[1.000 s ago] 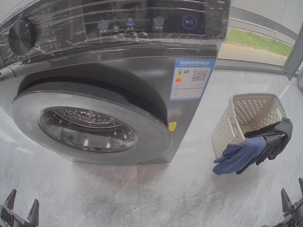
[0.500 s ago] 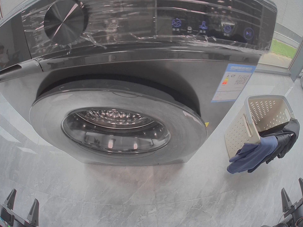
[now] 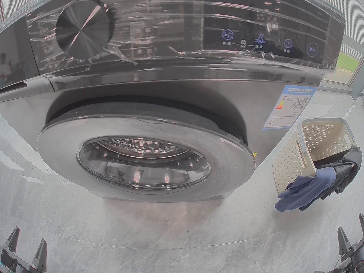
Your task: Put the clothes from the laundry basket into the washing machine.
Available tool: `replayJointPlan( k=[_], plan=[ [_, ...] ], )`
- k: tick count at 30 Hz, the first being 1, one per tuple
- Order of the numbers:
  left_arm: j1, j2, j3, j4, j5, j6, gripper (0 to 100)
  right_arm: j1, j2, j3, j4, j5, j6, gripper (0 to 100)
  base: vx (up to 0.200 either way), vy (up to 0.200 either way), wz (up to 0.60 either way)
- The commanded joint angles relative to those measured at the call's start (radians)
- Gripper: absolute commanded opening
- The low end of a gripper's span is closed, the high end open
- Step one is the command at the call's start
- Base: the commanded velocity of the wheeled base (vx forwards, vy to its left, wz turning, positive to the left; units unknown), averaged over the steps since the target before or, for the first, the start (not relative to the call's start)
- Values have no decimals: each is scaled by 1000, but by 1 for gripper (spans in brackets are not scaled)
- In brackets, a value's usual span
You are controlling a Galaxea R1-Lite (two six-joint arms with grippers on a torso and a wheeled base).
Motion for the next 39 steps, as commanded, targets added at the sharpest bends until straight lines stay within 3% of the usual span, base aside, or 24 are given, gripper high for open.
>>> replayJointPlan(
  k=[1, 10, 25, 31, 39],
  plan=[
    [0, -18, 15, 0, 0, 0, 100, 1, 0, 18, 0, -1, 0, 100, 0, 0, 0],
    [0, -18, 15, 0, 0, 0, 100, 1, 0, 18, 0, 0, 0, 100, 0, 200, 0],
    [0, -18, 15, 0, 0, 0, 100, 1, 0, 18, 0, -1, 0, 100, 0, 0, 0],
    [0, -18, 15, 0, 0, 0, 100, 1, 0, 18, 0, -1, 0, 100, 0, 200, 0],
    [0, -18, 15, 0, 0, 0, 100, 1, 0, 18, 0, -1, 0, 100, 0, 0, 0]
  ],
)
